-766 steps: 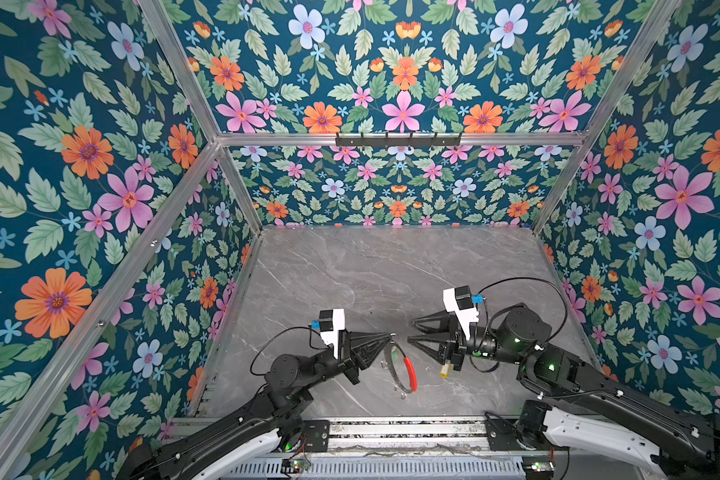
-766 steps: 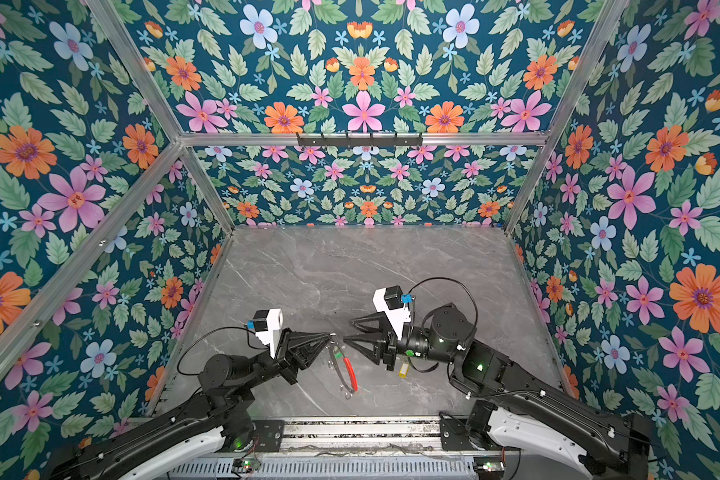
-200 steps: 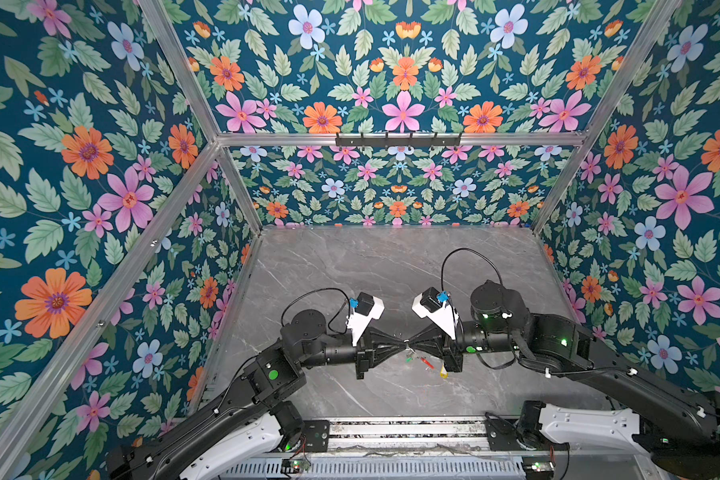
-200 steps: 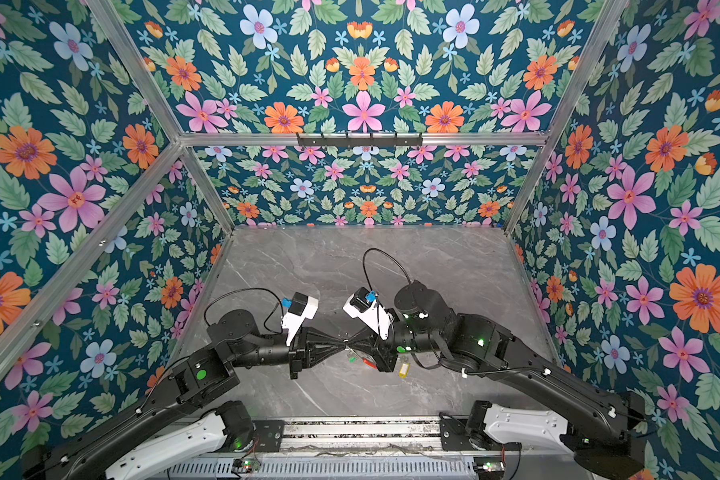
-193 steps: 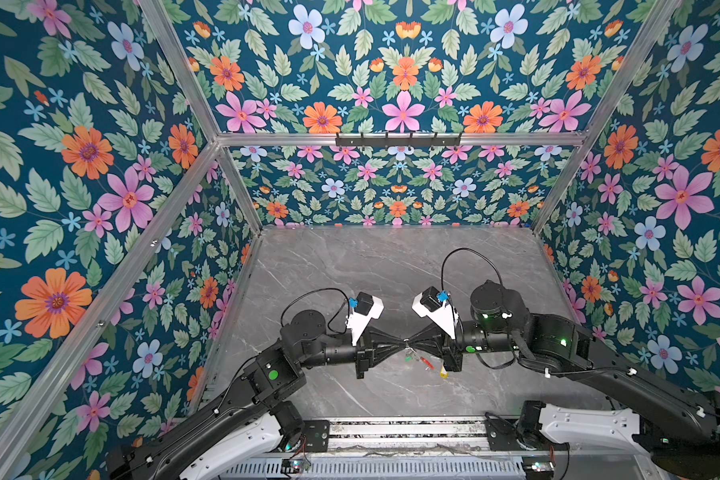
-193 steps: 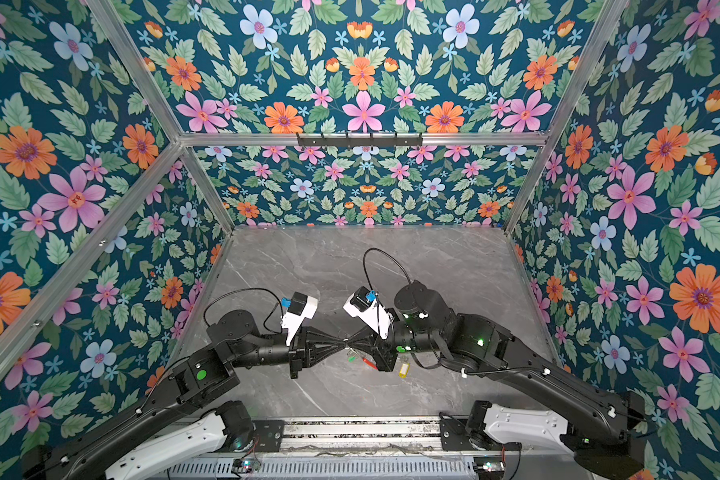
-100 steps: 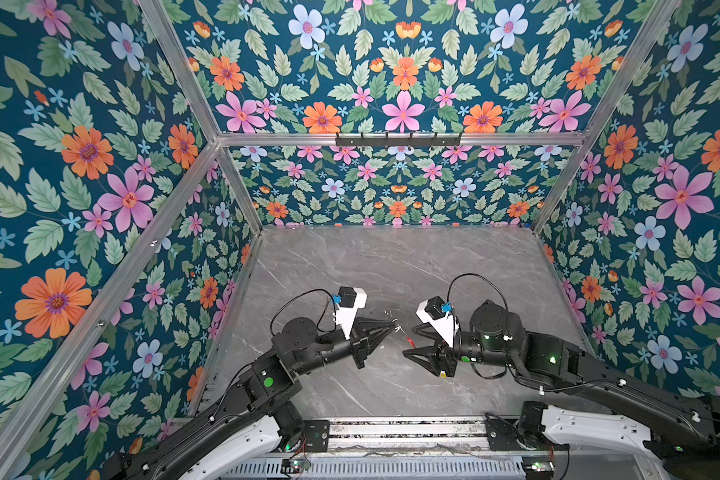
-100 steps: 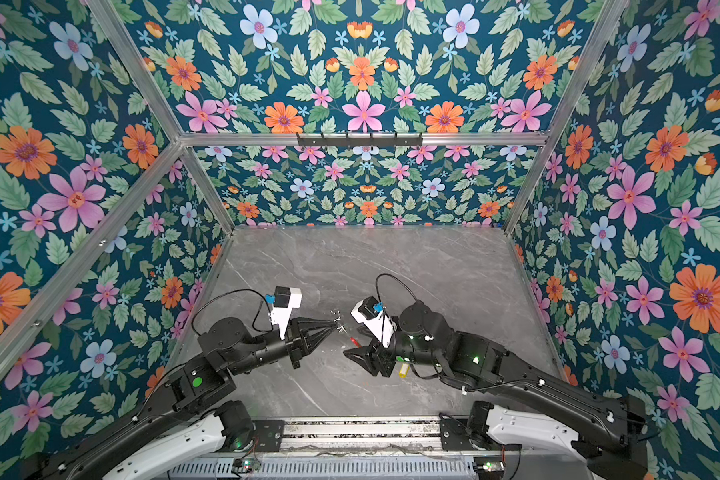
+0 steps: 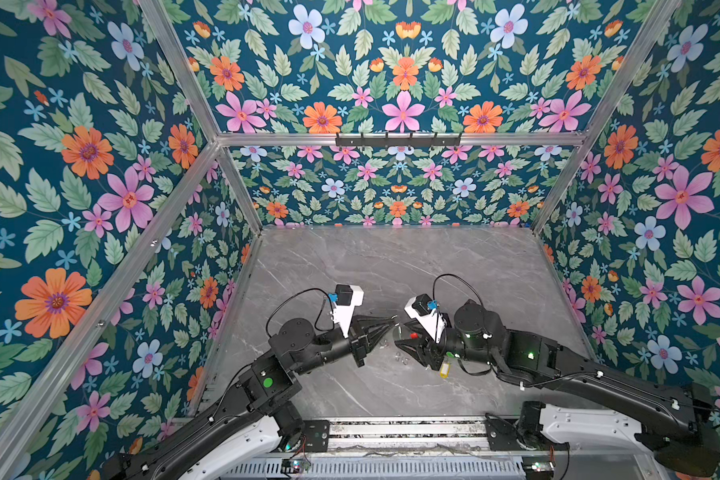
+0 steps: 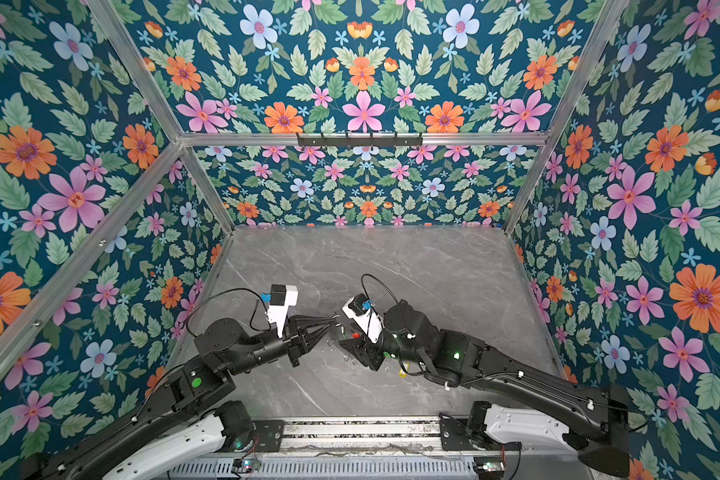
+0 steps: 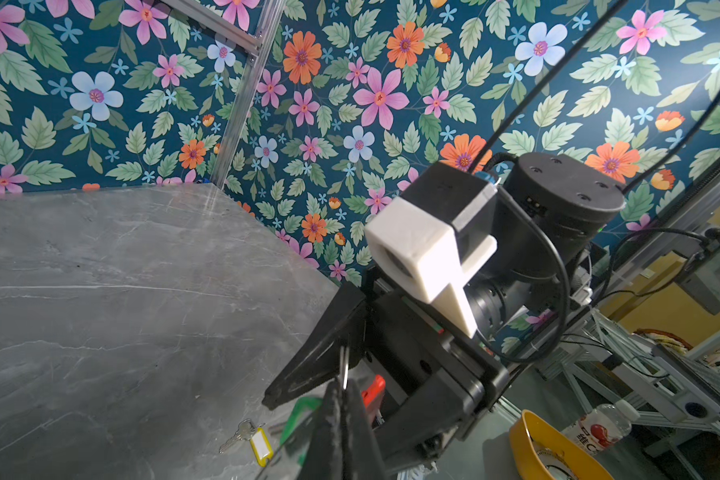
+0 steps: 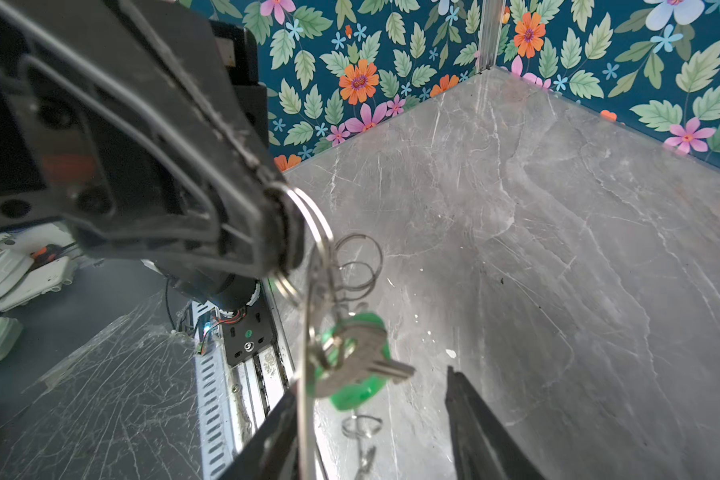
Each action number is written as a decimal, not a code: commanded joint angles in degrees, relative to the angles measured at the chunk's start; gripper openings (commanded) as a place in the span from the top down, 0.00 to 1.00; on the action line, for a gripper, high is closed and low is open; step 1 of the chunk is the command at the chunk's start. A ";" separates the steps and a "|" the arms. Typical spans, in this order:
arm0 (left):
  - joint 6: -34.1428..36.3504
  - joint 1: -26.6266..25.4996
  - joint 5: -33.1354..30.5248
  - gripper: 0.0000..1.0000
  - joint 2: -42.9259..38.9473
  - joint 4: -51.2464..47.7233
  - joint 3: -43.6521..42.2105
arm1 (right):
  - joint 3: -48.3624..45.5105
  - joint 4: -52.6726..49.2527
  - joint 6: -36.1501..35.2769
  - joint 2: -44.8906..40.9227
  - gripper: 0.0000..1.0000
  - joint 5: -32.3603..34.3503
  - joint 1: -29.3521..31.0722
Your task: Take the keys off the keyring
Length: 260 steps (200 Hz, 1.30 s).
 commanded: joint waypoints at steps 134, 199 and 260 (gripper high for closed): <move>1.72 -0.06 -7.92 1.00 -0.69 -4.16 1.92 | 5.66 -3.33 -3.16 3.62 1.00 7.83 3.44; 1.83 -0.17 -10.91 1.00 -1.58 -3.32 0.71 | 8.07 -3.52 -3.12 5.43 1.00 12.65 6.37; 2.51 -0.28 -11.37 1.00 -0.82 2.22 -2.06 | 12.69 -5.56 -4.37 10.30 1.00 19.30 11.18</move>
